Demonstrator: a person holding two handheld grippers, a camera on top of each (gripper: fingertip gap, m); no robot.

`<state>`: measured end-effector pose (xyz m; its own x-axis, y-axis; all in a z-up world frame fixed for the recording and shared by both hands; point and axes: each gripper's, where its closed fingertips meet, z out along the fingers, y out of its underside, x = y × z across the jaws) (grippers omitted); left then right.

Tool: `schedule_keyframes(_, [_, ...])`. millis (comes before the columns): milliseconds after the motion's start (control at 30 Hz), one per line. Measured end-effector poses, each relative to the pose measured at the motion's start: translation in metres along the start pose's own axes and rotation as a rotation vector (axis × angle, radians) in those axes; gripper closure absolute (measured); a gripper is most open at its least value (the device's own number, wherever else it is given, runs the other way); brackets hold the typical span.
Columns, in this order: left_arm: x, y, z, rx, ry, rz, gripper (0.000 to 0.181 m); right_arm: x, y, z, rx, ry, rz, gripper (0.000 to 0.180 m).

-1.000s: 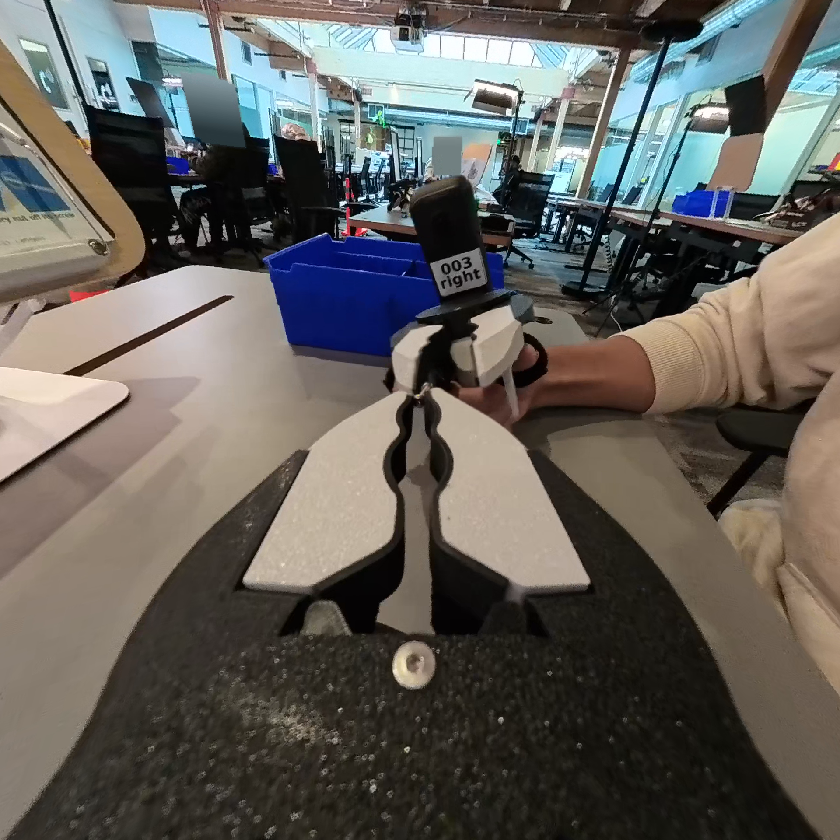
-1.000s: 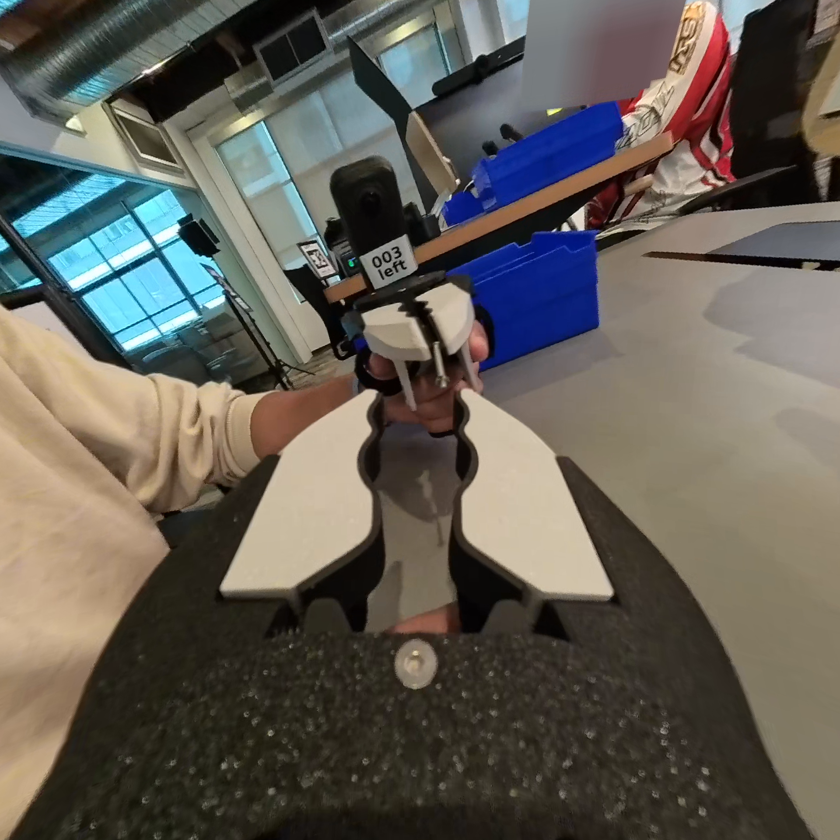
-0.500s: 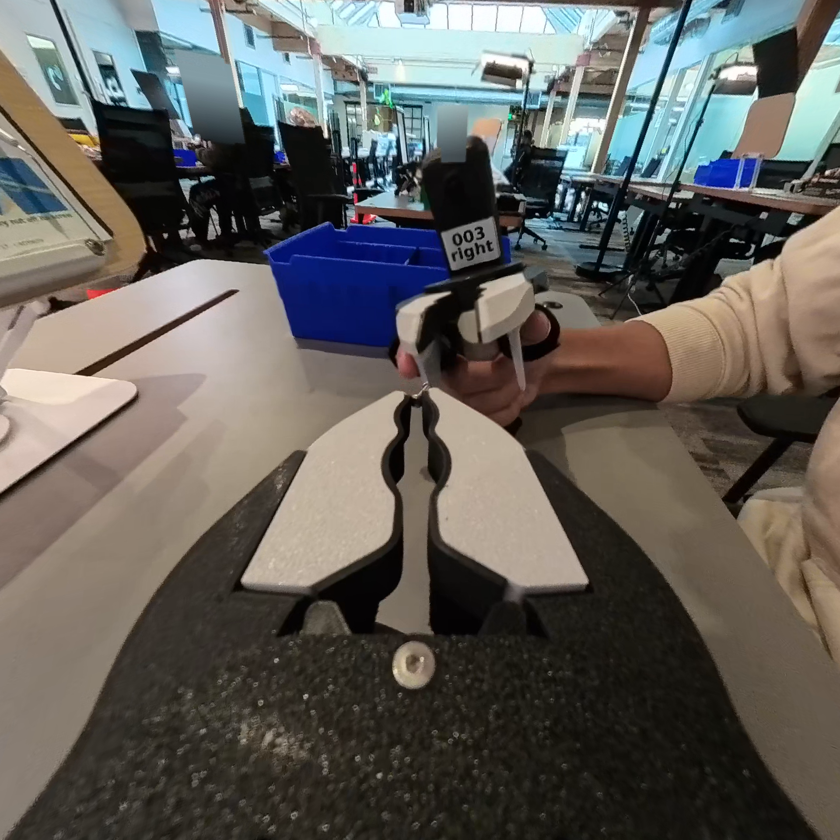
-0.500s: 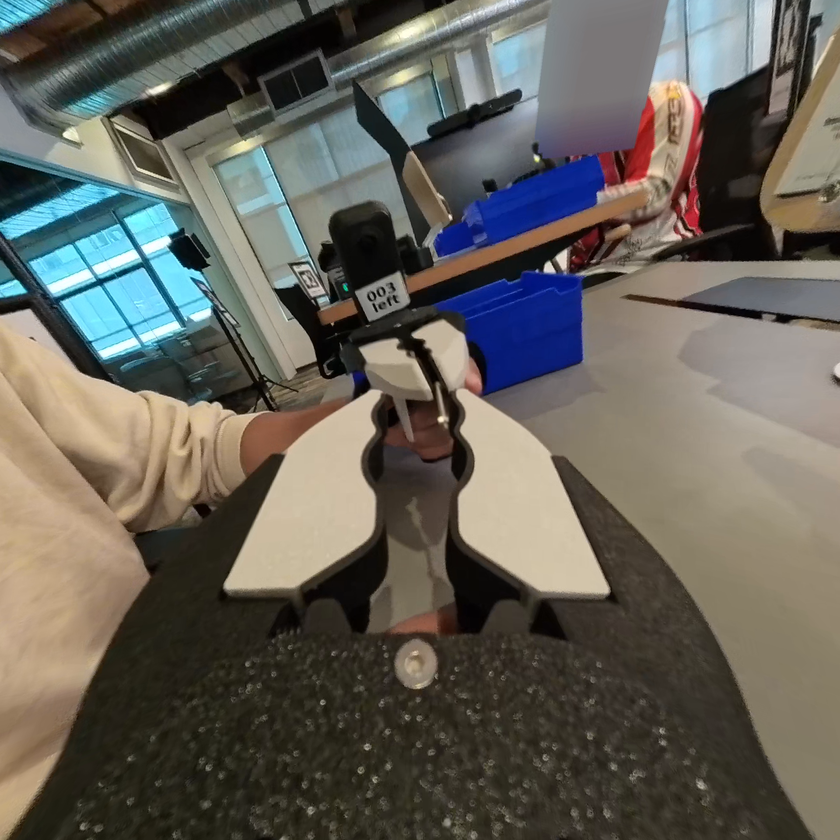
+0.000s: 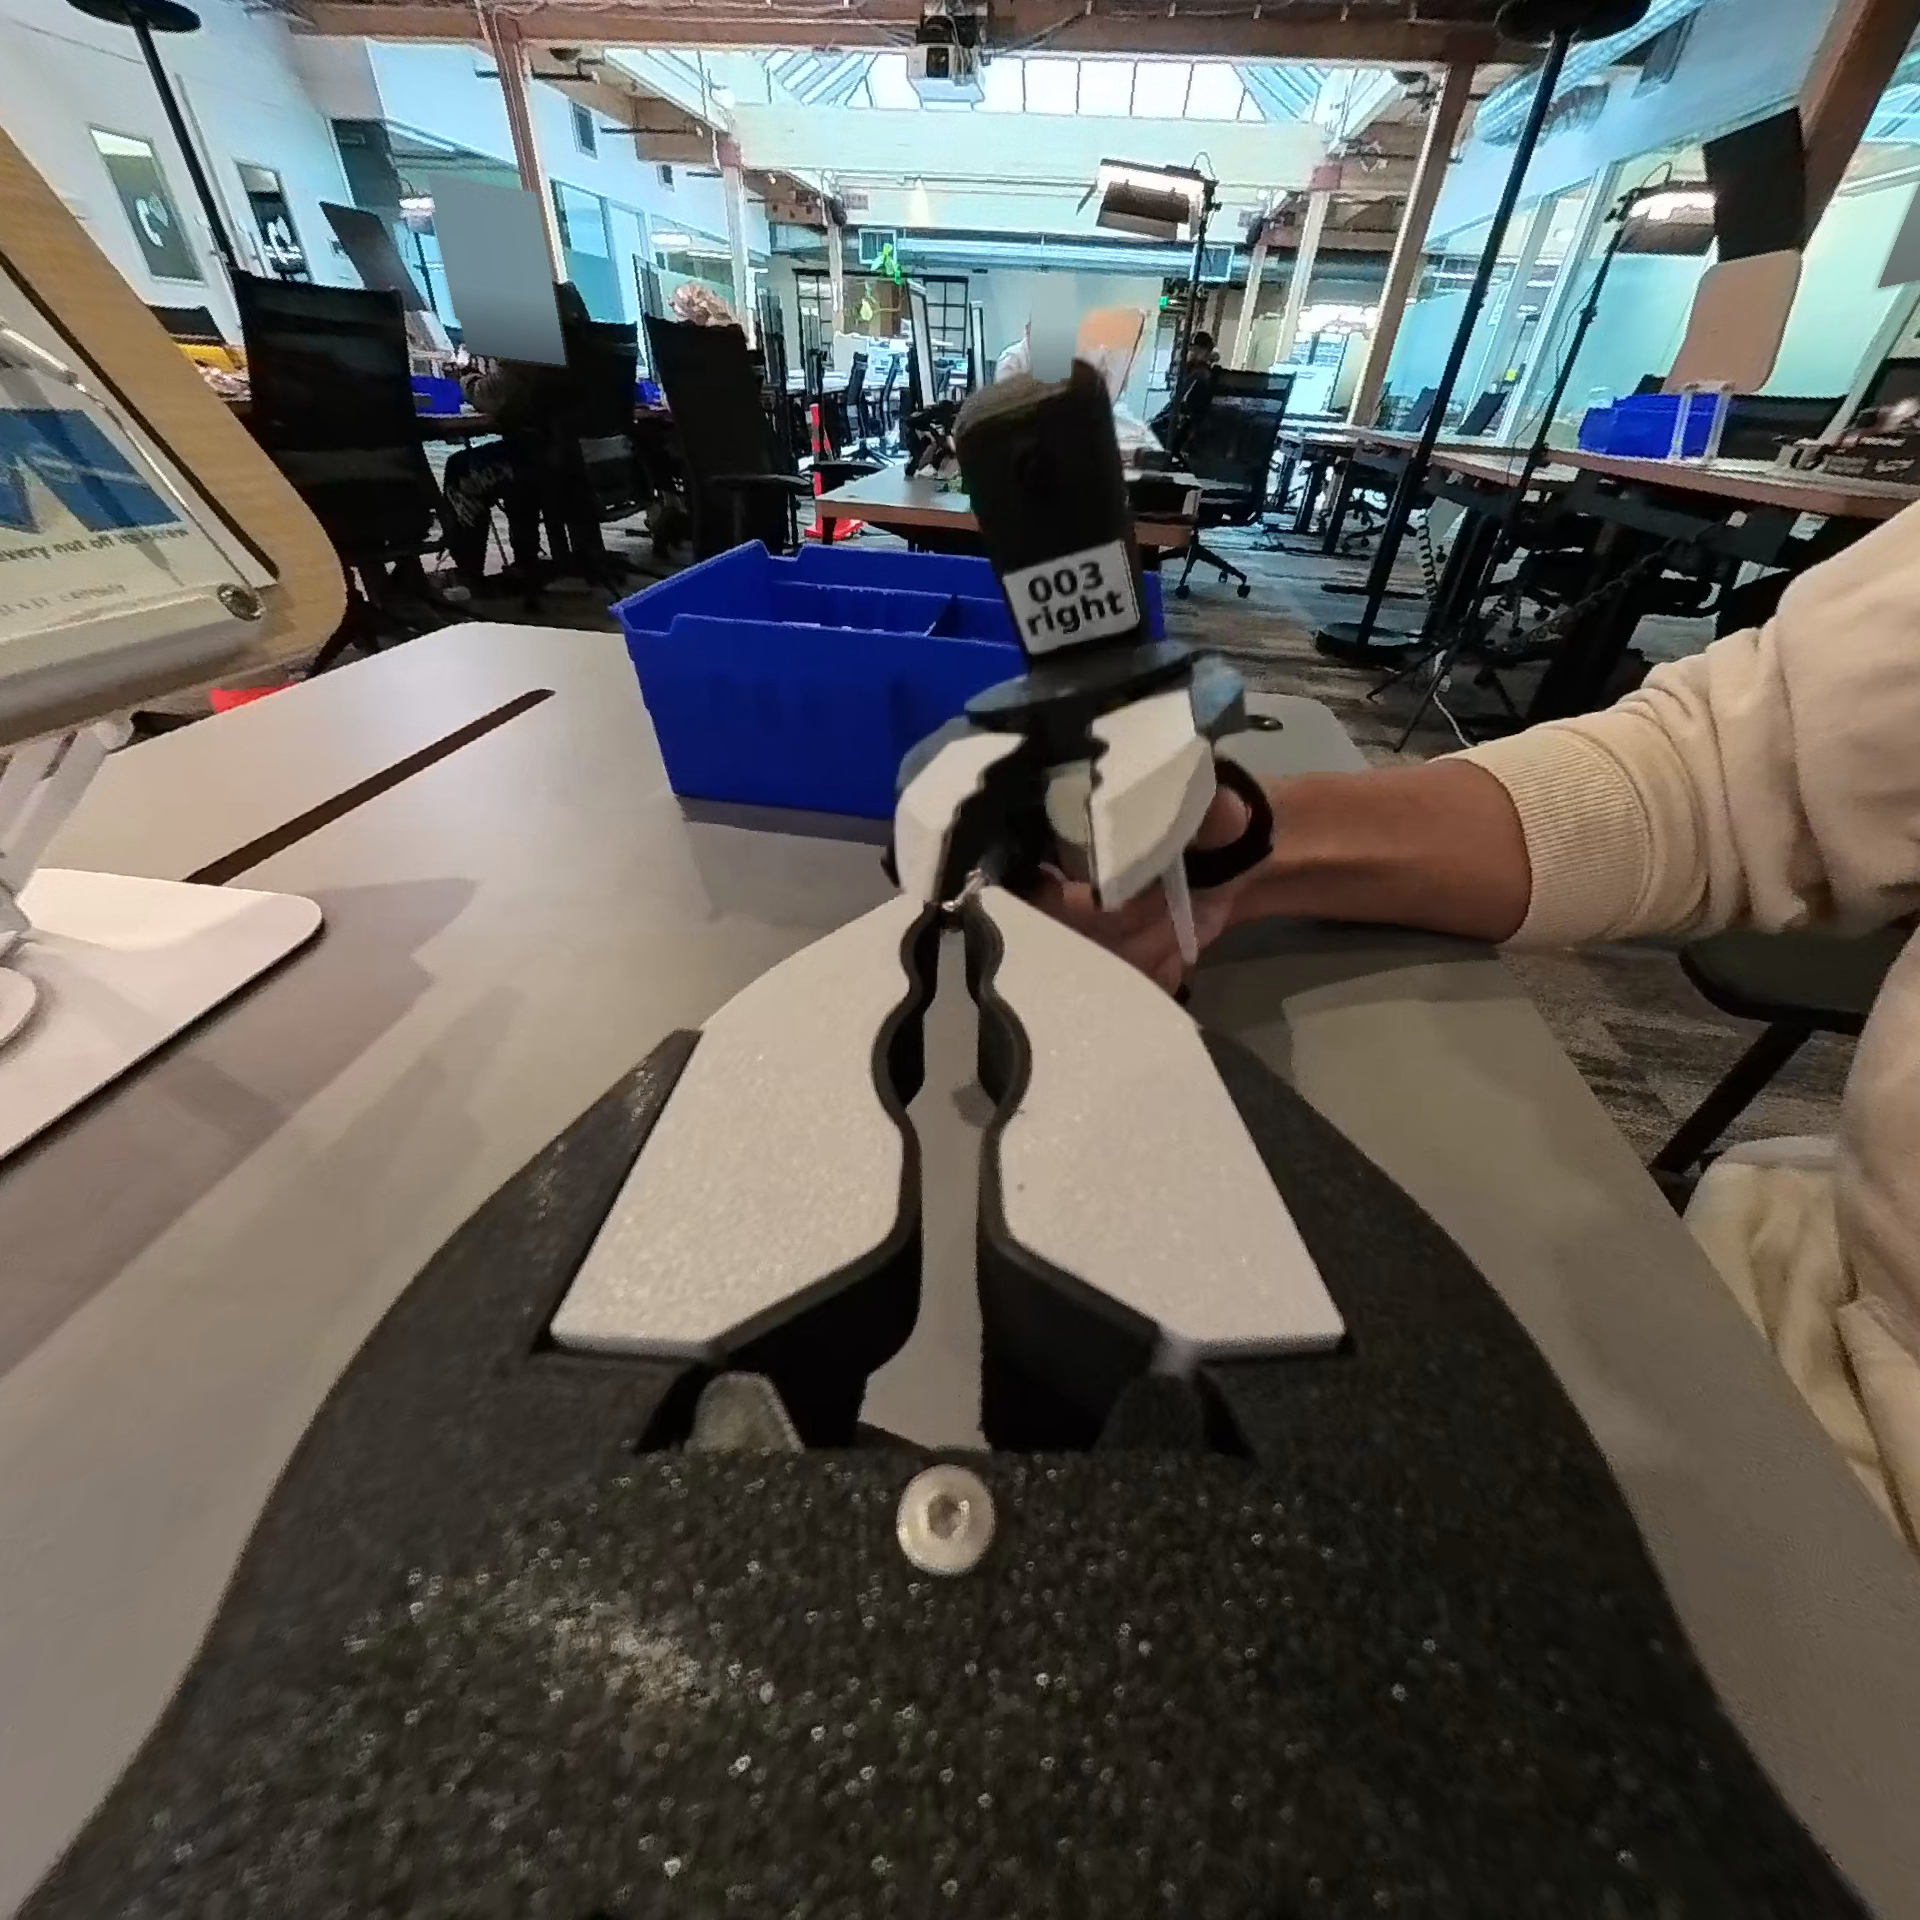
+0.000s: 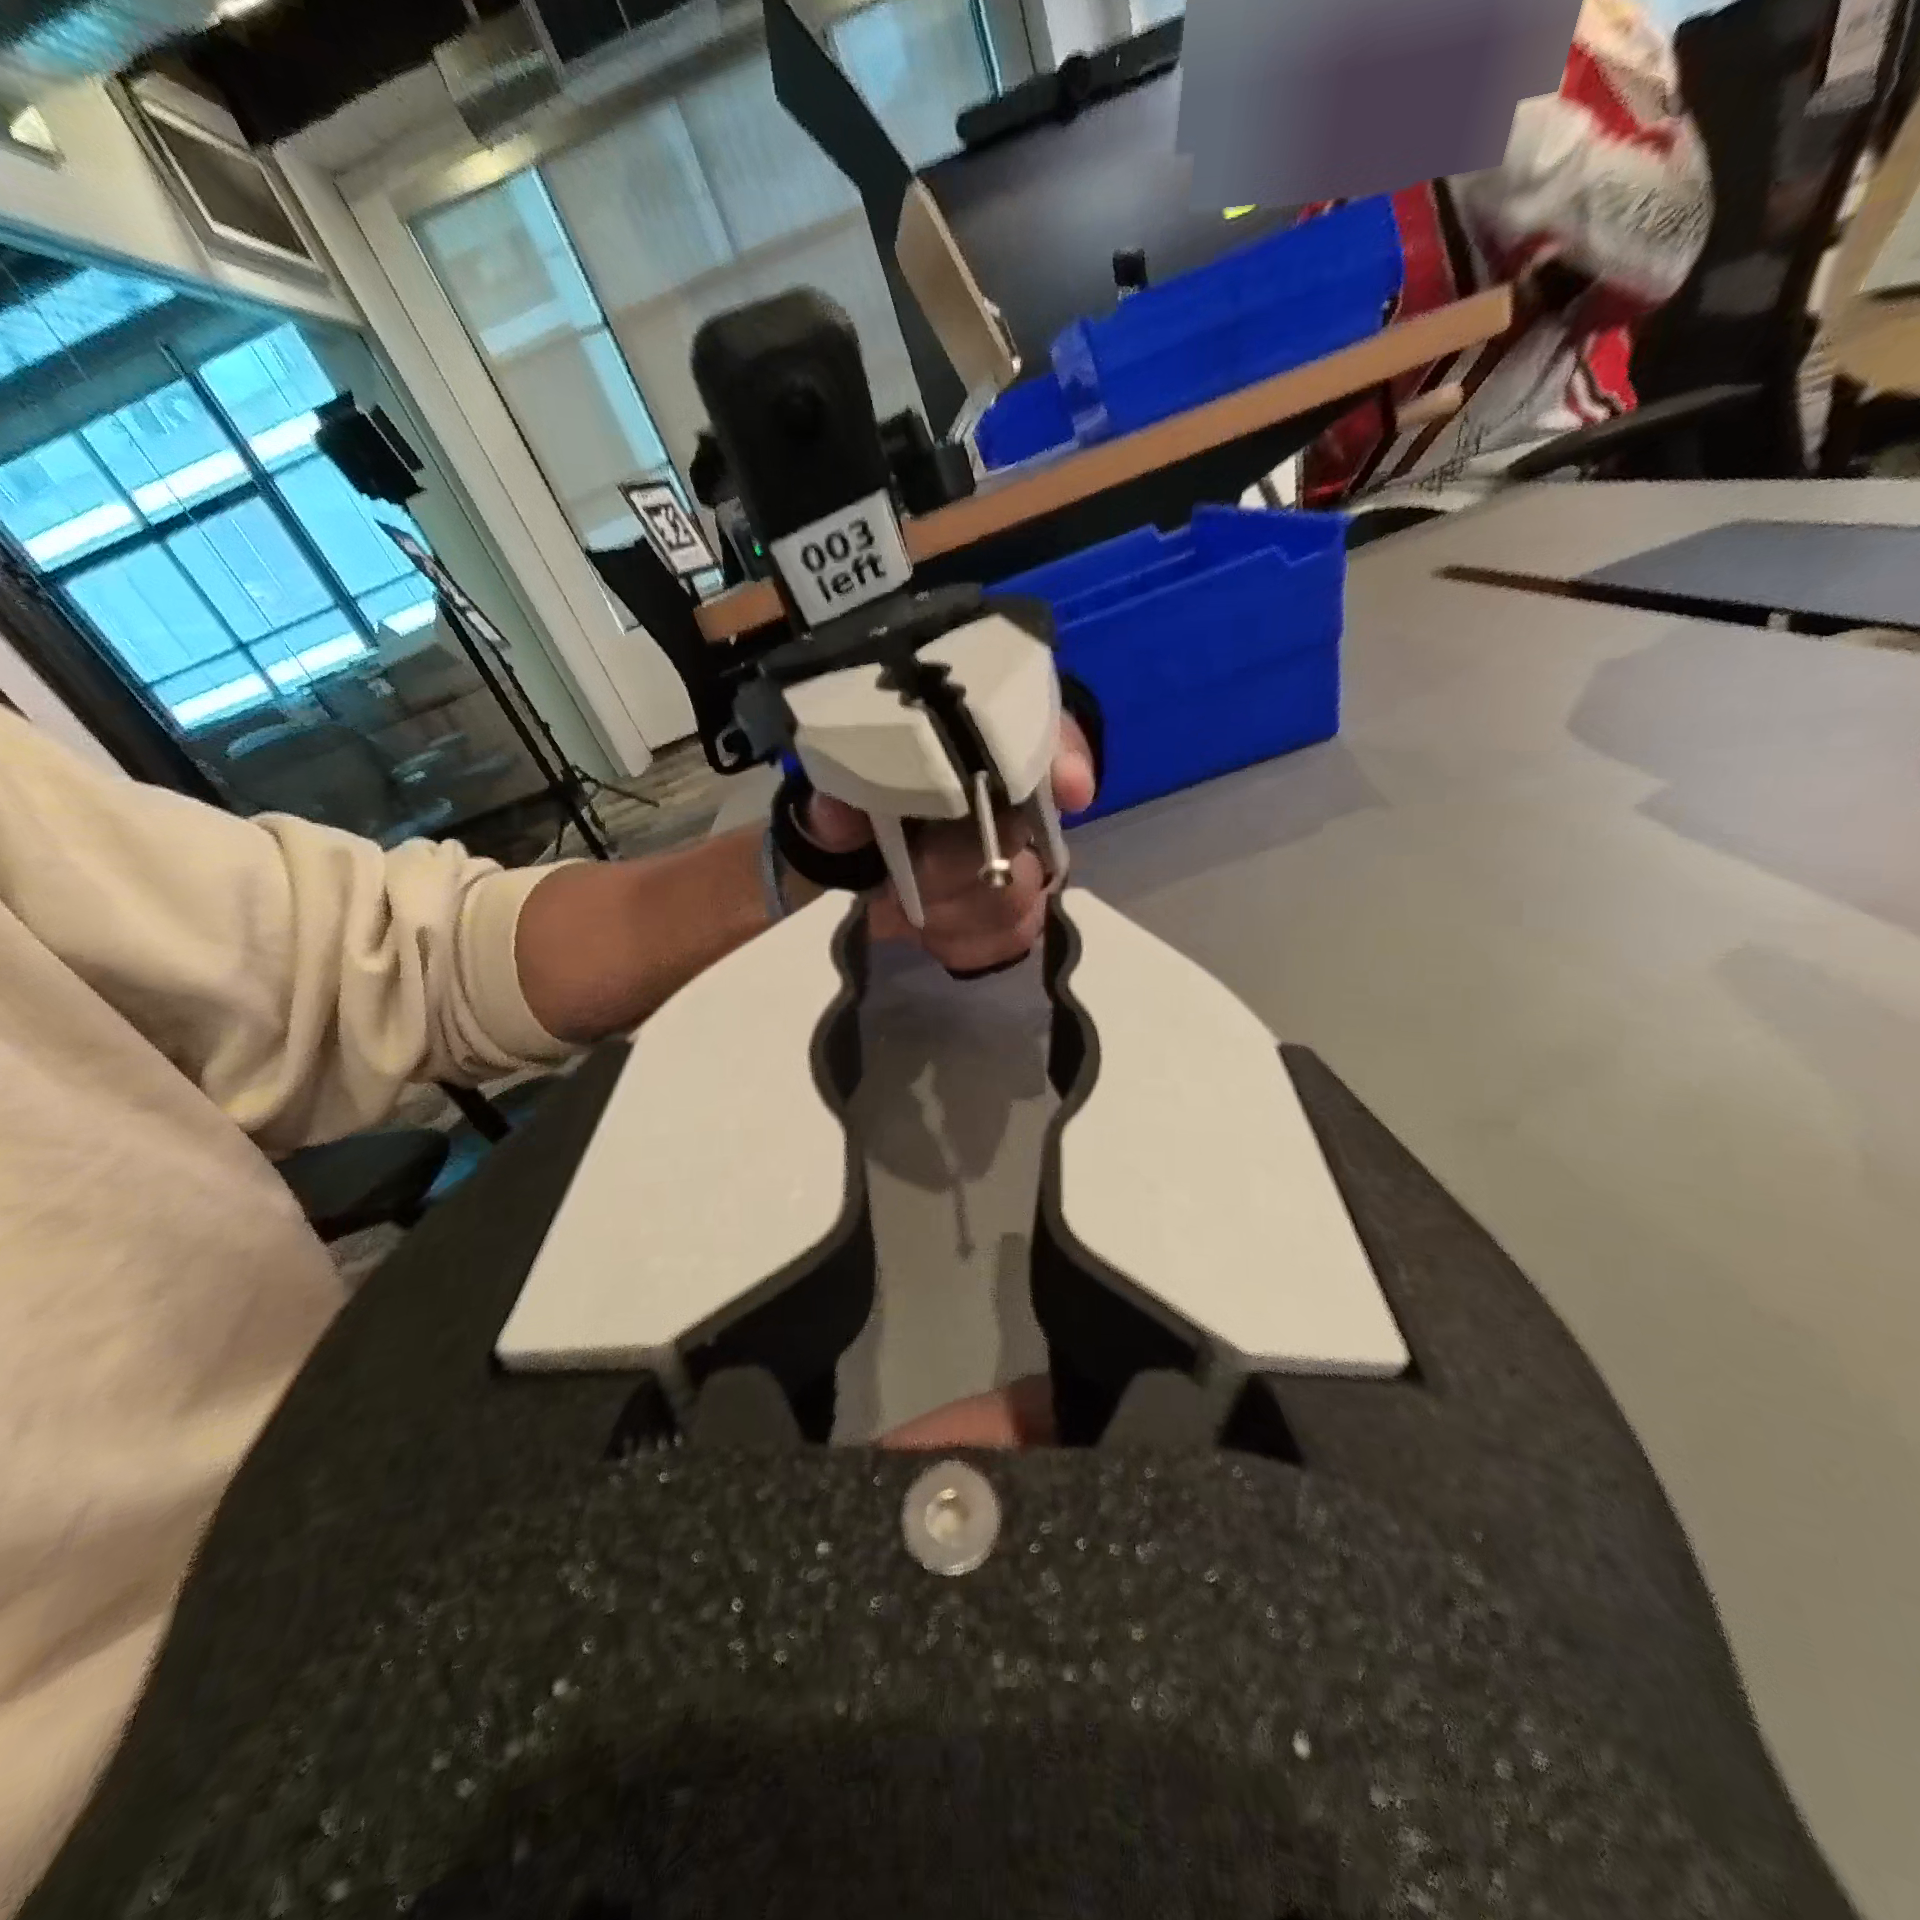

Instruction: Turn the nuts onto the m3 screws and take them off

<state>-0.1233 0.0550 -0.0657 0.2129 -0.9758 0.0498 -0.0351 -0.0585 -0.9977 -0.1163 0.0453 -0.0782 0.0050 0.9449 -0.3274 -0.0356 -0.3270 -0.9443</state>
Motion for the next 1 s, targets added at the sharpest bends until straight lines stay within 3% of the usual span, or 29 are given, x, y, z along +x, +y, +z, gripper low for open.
schedule_keyframes(233, [0.0, 0.006, 0.001, -0.031, -0.004, 0.011, 0.177, -0.004, -0.018, -0.008, 0.085, -0.006, -0.021, 0.151])
schedule_keyframes(433, [0.0, 0.0, 0.0, -0.006, -0.001, 0.003, 0.177, -0.004, 0.001, 0.002, -0.008, -0.017, -0.002, 0.149])
schedule_keyframes(600, [-0.002, 0.005, 0.0, -0.027, -0.013, 0.011, 0.177, -0.008, -0.018, -0.006, 0.087, -0.03, -0.009, 0.15])
schedule_keyframes(800, [0.0, 0.001, 0.0, -0.006, -0.003, 0.002, 0.177, -0.002, 0.001, 0.002, -0.015, -0.003, -0.006, 0.147])
schedule_keyframes(1000, [-0.001, 0.008, 0.002, -0.041, -0.009, 0.013, 0.177, -0.007, -0.023, -0.009, 0.11, -0.017, -0.015, 0.15])
